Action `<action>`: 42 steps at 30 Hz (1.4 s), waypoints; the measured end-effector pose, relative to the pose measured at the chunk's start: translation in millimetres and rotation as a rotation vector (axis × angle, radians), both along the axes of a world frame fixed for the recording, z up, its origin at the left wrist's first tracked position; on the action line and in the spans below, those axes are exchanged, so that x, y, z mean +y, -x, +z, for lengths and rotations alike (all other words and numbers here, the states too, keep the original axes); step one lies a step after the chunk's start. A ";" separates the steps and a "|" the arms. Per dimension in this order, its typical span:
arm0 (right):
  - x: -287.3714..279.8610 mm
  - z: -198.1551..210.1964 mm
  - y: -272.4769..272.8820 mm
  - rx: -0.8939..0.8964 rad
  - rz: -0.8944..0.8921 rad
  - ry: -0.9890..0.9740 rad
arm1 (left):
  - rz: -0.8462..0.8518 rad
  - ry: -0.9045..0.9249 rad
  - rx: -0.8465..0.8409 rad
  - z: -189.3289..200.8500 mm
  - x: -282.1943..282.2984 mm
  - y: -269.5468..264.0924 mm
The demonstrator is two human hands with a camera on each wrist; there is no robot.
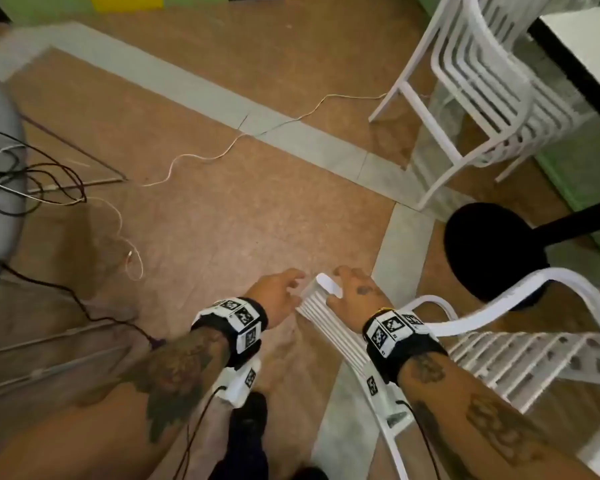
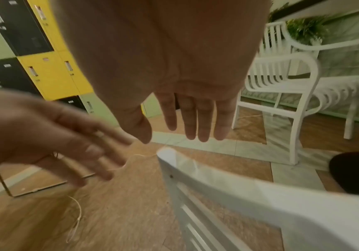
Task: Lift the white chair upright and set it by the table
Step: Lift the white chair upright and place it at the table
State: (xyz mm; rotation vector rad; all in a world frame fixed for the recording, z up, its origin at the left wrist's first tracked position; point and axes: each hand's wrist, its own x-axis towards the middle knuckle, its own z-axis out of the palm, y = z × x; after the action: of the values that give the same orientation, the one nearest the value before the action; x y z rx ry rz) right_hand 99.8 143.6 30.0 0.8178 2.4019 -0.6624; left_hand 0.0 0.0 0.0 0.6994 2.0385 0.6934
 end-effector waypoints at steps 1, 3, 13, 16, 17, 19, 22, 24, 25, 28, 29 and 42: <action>1.6 -13.0 1.7 -0.011 -0.003 -0.009 | -0.015 -0.014 -0.029 -11.5 11.8 -3.8; 6.4 -38.2 0.5 -0.021 -0.024 -0.048 | -0.056 -0.026 -0.054 -33.9 28.3 -14.1; -7.6 -41.8 -19.7 -0.016 -0.188 -0.072 | -0.051 -0.054 -0.066 -53.2 30.6 -27.8; -19.2 -1.3 -37.5 0.076 -0.165 -0.150 | -0.117 -0.054 -0.062 -27.2 34.4 -29.7; -22.6 13.3 -44.0 0.113 -0.151 -0.177 | -0.144 -0.051 -0.060 -17.9 33.9 -30.4; -30.8 43.5 -54.2 0.194 -0.130 -0.219 | -0.182 -0.036 -0.068 2.4 27.8 -30.1; -36.1 86.6 -64.6 0.299 -0.118 -0.251 | -0.210 -0.053 -0.054 39.4 20.6 -27.7; -33.4 120.2 -72.0 0.346 -0.138 -0.266 | -0.234 -0.097 -0.024 74.7 22.1 -27.4; -32.2 138.8 -76.8 0.364 -0.153 -0.269 | -0.240 -0.134 -0.017 94.6 22.7 -29.4; -29.9 187.2 -97.1 0.439 -0.191 -0.349 | -0.326 -0.178 0.047 154.1 27.0 -40.5; -30.0 202.6 -107.0 0.467 -0.214 -0.372 | -0.371 -0.179 0.075 173.2 29.1 -47.0; -95.3 342.8 -340.0 0.885 -0.464 -0.217 | -0.667 -0.297 0.400 348.8 -16.0 -245.0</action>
State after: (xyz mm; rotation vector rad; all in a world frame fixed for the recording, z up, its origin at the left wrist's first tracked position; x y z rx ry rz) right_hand 439.8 48.3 372.8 1.4254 3.1264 -1.1380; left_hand 245.0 -16.0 348.8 1.7025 1.8709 0.4801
